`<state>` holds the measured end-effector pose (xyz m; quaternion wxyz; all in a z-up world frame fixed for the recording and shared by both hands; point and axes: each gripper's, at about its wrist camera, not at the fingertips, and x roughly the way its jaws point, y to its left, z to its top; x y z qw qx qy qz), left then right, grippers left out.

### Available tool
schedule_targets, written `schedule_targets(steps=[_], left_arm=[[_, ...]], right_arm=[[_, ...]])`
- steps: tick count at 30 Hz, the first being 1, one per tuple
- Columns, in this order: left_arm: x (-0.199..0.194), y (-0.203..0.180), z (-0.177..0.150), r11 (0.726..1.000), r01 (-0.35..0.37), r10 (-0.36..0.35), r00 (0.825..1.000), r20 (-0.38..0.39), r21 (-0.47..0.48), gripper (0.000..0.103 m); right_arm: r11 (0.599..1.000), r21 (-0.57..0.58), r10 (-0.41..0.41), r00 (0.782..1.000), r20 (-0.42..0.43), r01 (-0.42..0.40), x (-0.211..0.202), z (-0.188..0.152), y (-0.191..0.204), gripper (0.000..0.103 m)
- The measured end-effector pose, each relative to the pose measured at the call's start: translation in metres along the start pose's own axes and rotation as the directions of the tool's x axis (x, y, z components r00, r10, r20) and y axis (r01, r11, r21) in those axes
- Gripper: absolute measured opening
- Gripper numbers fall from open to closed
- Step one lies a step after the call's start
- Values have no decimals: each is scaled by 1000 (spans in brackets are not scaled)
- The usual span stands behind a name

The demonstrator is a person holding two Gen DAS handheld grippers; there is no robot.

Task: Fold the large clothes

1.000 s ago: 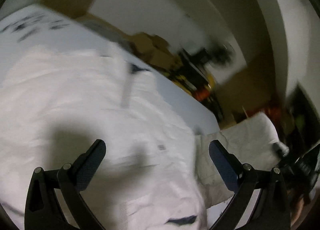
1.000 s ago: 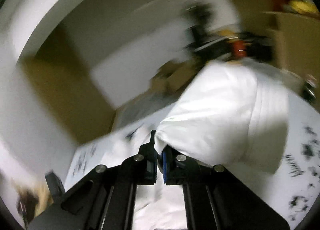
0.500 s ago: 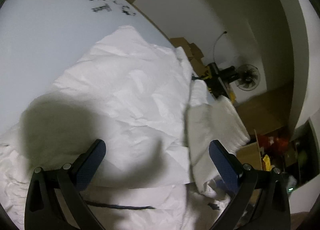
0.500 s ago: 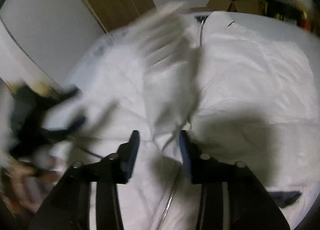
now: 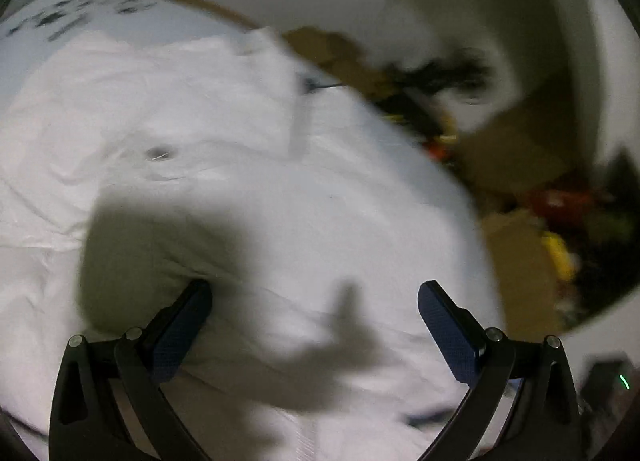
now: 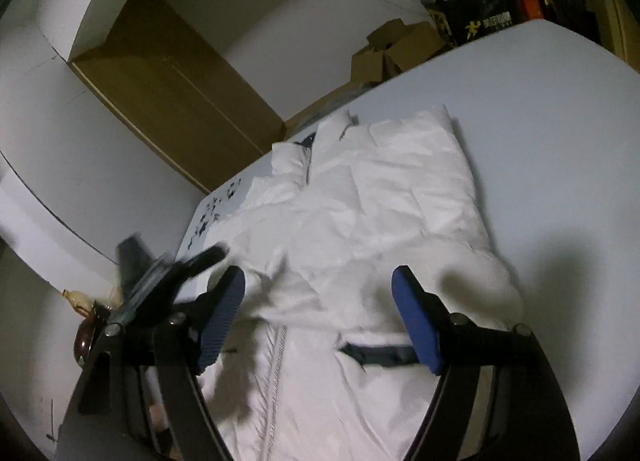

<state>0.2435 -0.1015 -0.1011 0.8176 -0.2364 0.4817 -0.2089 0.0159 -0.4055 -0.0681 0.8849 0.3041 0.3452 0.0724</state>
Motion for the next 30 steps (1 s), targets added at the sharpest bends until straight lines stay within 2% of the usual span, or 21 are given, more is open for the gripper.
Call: schedule_targets(steps=[1, 2, 4, 6, 8, 10, 12, 14, 16, 18, 19, 22, 26, 30], left_arm=[[13, 13, 3, 1000, -9, 8, 999, -44, -14, 102], [13, 16, 4, 1000, 9, -9, 999, -53, -8, 103], [-7, 21, 7, 998, 56, -57, 996, -65, -22, 103], [-43, 26, 8, 992, 115, -117, 993, -30, -48, 103], [-108, 34, 2, 984, 179, -178, 983, 46, -13, 103], [-168, 49, -17, 983, 182, -185, 977, 107, 29, 103], [-216, 74, -44, 989, 145, -149, 979, 138, 34, 103], [-249, 105, -72, 992, 123, -121, 982, 144, -9, 103], [-271, 140, -102, 985, 144, -133, 985, 114, -96, 103], [-285, 173, -131, 962, 194, -180, 980, 89, -194, 103], [-288, 188, -135, 951, 208, -193, 977, 87, -228, 103], [-286, 213, -155, 933, 201, -188, 980, 72, -298, 103], [-267, 220, -164, 926, 202, -205, 978, 24, -318, 103], [-239, 218, -164, 925, 187, -215, 975, -48, -331, 103]], right_arm=[[1000, -1, -15, 1000, -1, 15, -4, -2, -4, 76], [1000, -2, -28, 1000, -2, 28, -12, -3, -9, 76], [999, -4, -46, 999, -3, 46, -25, -5, -21, 76], [998, -7, -65, 998, 4, 65, -47, -8, -35, 76], [997, -5, -78, 997, -4, 78, -64, -13, -49, 78], [996, 16, -83, 995, -51, 84, -79, -26, -70, 80], [993, 48, -102, 989, -111, 108, -81, -40, -87, 80], [989, 88, -100, 978, -185, 118, -80, -60, -104, 80], [985, 119, -94, 966, -242, 125, -76, -78, -115, 80], [983, 151, -62, 955, -292, 109, -71, -94, -121, 80], [981, 162, -52, 949, -312, 107, -70, -101, -122, 80], [979, 174, -37, 935, -353, 105, -64, -115, -121, 80], [979, 175, -30, 927, -373, 102, -68, -122, -116, 80], [977, 166, -65, 921, -384, 138, -70, -127, -117, 80]])
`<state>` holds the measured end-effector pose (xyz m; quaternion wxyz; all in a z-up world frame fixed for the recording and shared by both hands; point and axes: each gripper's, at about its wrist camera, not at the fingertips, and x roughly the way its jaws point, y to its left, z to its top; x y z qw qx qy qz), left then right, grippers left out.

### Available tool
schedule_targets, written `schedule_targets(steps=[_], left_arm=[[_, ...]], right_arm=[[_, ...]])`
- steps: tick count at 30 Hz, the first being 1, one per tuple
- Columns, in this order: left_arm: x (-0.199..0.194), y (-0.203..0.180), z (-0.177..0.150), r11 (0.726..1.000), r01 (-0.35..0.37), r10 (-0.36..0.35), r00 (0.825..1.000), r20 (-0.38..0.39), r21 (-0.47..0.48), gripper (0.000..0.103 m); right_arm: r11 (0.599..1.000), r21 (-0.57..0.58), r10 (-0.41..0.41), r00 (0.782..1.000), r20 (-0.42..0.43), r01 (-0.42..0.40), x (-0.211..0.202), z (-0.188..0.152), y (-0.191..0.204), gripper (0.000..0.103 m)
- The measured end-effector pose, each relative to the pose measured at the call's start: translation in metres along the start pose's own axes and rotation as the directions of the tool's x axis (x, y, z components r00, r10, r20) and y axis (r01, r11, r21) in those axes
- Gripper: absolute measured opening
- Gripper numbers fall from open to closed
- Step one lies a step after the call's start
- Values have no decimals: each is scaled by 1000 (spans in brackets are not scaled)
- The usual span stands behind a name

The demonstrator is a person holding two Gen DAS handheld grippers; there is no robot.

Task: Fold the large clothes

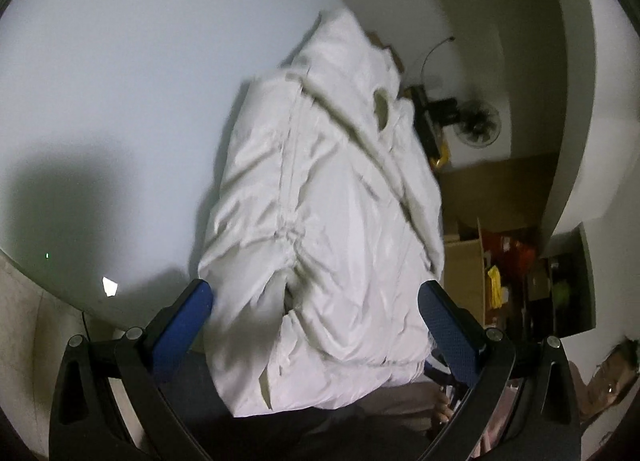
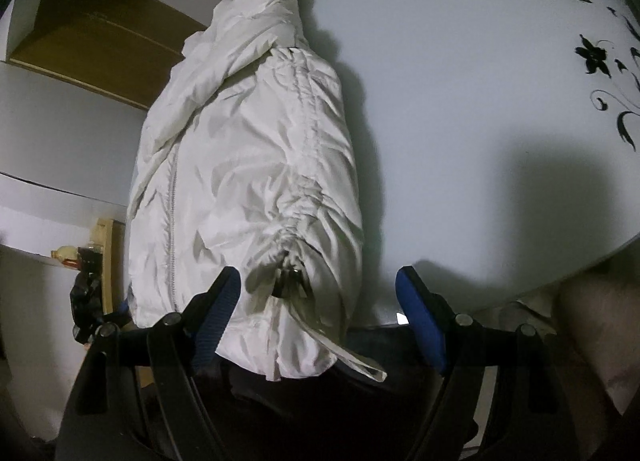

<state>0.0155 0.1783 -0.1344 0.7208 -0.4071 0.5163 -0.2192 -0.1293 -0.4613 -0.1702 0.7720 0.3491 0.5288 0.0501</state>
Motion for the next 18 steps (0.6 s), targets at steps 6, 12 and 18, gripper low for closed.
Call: schedule_targets(steps=[6, 12, 18], left_arm=[[23, -4, -2, 985, -153, 158, 985, -64, 80, 103], [49, -26, -6, 966, -153, 184, 973, -138, 206, 103], [60, -25, 0, 978, -54, 86, 984, -156, 201, 103]], right_arm=[[1000, 4, -23, 1000, 0, 23, -2, 1, -5, 80], [1000, -10, 8, 999, -36, -8, 8, 3, 8, 80], [997, 0, 82, 994, -71, -82, 25, 8, 21, 80]])
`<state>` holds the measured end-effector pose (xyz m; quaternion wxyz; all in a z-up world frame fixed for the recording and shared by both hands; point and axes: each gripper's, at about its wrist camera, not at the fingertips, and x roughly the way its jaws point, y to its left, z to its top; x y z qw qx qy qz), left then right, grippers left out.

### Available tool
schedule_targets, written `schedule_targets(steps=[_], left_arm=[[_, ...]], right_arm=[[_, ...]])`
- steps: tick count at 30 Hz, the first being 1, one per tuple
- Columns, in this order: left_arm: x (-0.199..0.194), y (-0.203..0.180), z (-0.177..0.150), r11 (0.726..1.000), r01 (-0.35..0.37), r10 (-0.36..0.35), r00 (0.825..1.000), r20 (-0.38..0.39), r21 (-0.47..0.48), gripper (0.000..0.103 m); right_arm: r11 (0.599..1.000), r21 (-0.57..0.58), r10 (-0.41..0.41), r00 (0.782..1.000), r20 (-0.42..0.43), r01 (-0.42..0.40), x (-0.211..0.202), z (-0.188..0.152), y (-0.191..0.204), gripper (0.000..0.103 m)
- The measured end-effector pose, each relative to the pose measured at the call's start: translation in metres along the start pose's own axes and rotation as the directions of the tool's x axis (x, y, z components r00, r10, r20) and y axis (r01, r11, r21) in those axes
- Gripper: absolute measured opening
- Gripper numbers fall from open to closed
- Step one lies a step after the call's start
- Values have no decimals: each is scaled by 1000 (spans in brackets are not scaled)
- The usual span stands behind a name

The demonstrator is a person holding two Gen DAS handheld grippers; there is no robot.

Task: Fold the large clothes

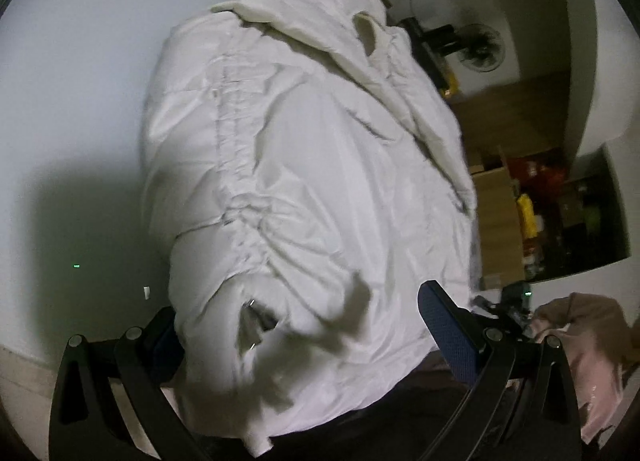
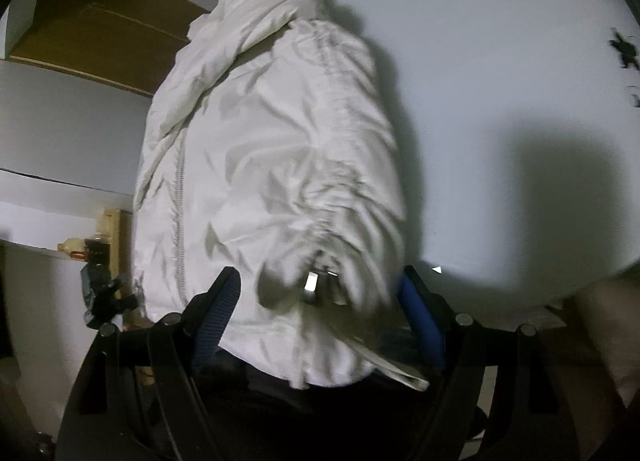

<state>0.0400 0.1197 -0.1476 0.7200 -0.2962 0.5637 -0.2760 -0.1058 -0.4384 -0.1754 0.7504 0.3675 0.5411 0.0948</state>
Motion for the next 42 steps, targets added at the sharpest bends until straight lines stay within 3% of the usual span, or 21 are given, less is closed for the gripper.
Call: schedule_targets(steps=[5, 11, 12, 13, 14, 15, 16, 18, 22, 27, 31, 36, 39, 42], left_arm=[[-1, 14, 4, 989, 130, -128, 991, 33, -70, 102], [10, 5, 11, 990, 131, -129, 991, 26, -59, 101], [11, 3, 12, 990, 123, -122, 992, 24, -63, 101], [13, 2, 13, 992, 109, -108, 994, 24, -67, 99], [14, 0, 13, 995, 83, -81, 996, 21, -64, 95], [13, -1, 12, 998, 44, -44, 999, 16, -55, 80], [15, -2, 12, 999, 14, -13, 1000, 15, -51, 59], [15, 3, 9, 997, -40, 41, 999, 22, -65, 36], [16, 1, -3, 997, -44, 46, 999, 26, -57, 23], [11, -9, -19, 999, -20, 19, 1000, -24, -41, 18], [3, -15, -30, 999, -5, 2, 998, -61, -36, 18], [11, -2, -26, 996, -1, -10, 994, -110, -94, 18], [3, -1, -26, 994, 41, -51, 994, -96, -102, 18], [-4, 1, -25, 994, 58, -67, 994, -91, -98, 18]], right_arm=[[999, 4, 39, 999, -7, -39, 12, 7, 9, 82], [997, -11, 71, 997, -10, -71, 21, 11, 18, 82], [998, -4, 66, 998, -9, -66, 23, 11, 18, 71], [999, 6, 31, 999, -17, -31, 27, 11, 17, 41], [1000, 18, 22, 1000, -20, -22, 30, 11, 13, 29], [999, 25, 35, 999, -18, -34, 31, 10, 10, 23], [999, 20, 34, 999, -17, -34, 30, 10, 9, 19], [1000, 4, 30, 1000, -6, -30, 27, 7, 10, 16], [999, -36, 21, 1000, 10, -21, 19, -1, 16, 12], [998, -56, 26, 1000, 13, -25, -1, -11, 16, 11], [996, -35, 80, 997, -4, -80, -21, -24, 6, 11], [997, 20, 72, 997, -37, -71, -16, -22, -13, 11], [993, -9, 120, 993, -1, -120, -31, -21, -7, 11], [994, -19, 106, 994, -13, -106, -33, -16, -6, 11]])
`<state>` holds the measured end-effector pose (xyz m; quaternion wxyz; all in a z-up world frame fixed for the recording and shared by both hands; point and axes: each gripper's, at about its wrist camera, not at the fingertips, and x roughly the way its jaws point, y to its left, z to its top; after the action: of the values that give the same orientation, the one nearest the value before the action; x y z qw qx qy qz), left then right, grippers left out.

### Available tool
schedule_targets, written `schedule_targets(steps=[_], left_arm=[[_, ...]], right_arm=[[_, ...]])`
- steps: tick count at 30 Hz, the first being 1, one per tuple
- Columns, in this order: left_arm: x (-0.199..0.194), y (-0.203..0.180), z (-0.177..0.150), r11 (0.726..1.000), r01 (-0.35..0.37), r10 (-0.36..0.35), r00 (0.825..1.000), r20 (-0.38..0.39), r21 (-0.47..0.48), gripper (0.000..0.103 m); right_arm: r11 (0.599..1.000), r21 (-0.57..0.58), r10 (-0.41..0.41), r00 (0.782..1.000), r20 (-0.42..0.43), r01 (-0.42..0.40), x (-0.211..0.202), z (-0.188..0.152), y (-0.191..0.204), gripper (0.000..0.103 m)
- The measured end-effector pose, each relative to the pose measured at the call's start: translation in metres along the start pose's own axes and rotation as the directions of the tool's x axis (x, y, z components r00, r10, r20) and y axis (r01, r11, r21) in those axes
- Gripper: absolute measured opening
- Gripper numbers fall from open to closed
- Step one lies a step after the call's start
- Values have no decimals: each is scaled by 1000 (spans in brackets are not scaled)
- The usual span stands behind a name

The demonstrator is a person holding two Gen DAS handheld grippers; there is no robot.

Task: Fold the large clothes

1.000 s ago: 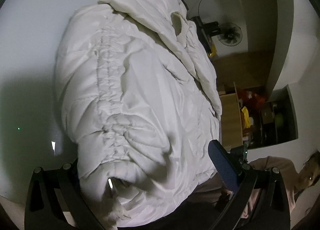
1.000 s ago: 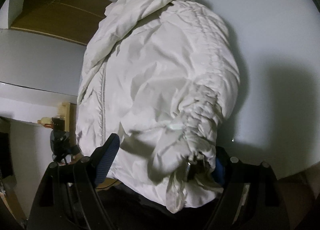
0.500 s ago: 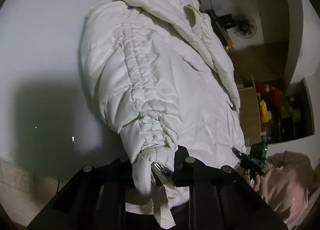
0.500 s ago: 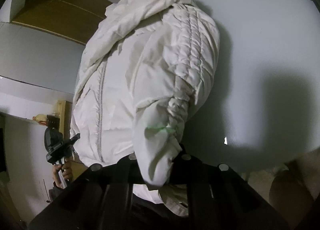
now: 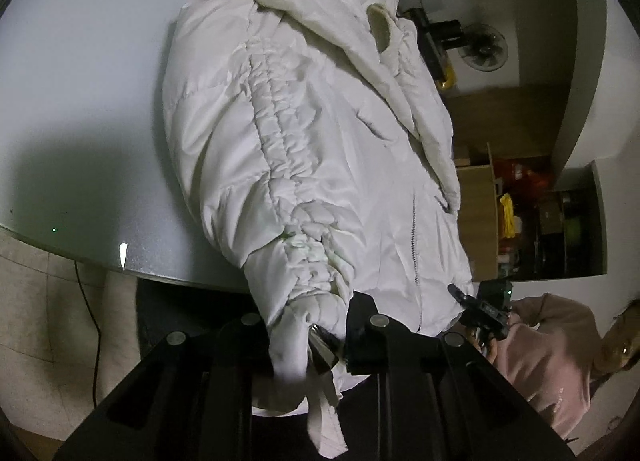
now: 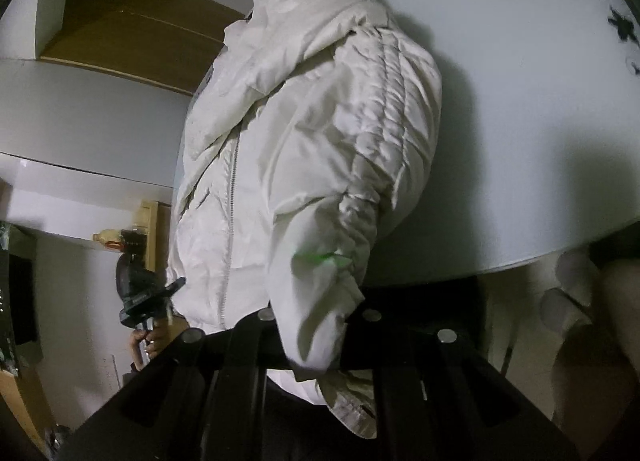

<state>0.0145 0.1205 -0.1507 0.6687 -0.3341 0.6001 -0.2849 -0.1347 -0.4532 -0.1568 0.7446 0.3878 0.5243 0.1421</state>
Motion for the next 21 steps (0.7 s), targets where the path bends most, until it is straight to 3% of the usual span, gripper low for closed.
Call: schedule_targets(steps=[2, 7, 13, 18, 21], left_arm=[[-7, -10, 3, 999, 29, -29, 999, 19, 35, 17], [-44, -63, 29, 984, 66, -84, 991, 101, 164, 16], [-74, -126, 87, 959, 20, -73, 981, 180, 283, 16], [-71, -149, 156, 965, 7, -62, 977, 204, 260, 17], [-54, -159, 216, 981, 0, -41, 977, 210, 194, 17]], right_arm=[[1000, -25, 1, 1000, -2, -1, -4, 3, 8, 11], [989, -110, 108, 992, 65, -100, -40, 29, 48, 11], [980, -146, 156, 979, 130, -136, -66, 96, 93, 11], [983, -106, 159, 981, 111, -148, -52, 169, 117, 11], [986, -37, 165, 983, 79, -163, -32, 225, 122, 11]])
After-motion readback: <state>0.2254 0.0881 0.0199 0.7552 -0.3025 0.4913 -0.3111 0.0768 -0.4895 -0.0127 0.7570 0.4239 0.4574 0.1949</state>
